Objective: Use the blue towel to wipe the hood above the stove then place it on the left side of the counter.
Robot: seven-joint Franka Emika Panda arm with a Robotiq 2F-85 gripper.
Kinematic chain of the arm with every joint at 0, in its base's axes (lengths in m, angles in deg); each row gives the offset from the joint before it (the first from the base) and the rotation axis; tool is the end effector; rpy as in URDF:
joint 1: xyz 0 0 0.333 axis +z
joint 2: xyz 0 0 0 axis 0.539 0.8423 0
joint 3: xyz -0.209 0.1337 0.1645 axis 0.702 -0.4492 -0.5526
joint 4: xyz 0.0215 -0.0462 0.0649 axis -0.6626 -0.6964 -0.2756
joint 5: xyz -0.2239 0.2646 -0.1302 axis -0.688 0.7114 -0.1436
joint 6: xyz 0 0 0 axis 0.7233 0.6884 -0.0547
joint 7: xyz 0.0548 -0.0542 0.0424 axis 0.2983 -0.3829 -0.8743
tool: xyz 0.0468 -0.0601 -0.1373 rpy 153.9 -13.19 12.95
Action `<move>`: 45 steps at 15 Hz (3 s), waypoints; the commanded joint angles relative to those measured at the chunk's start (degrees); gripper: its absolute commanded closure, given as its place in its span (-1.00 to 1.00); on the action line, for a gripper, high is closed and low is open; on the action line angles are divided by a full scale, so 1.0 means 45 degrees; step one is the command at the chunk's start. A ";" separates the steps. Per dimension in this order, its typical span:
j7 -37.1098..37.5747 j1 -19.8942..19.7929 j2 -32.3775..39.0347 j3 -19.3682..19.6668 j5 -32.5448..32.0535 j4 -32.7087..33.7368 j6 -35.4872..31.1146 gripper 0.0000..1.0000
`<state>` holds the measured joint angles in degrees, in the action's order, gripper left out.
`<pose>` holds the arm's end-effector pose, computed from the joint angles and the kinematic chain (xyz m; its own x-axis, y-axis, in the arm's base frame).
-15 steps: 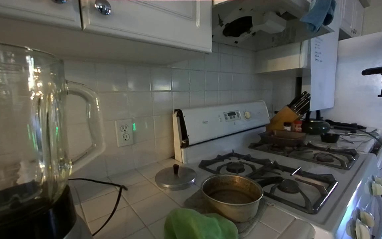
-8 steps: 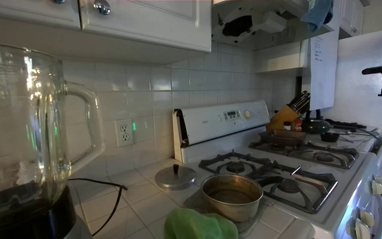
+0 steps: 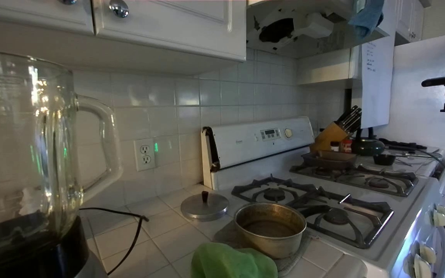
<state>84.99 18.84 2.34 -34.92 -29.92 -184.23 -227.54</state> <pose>0.3514 0.0584 0.6969 0.2732 -0.1537 0.9496 -0.2463 -0.9654 -0.0854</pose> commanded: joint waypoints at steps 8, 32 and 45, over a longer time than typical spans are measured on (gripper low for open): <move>-0.2254 0.1460 0.0235 0.0281 0.0881 -0.0395 -0.0638 0.94; -0.4765 0.3762 0.2811 0.0834 0.0922 0.1085 -0.2161 0.94; -0.1562 -0.0753 0.1511 -0.1237 0.0862 0.1098 -0.2605 0.94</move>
<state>75.96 22.70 9.60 -39.13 -26.06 -181.08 -236.57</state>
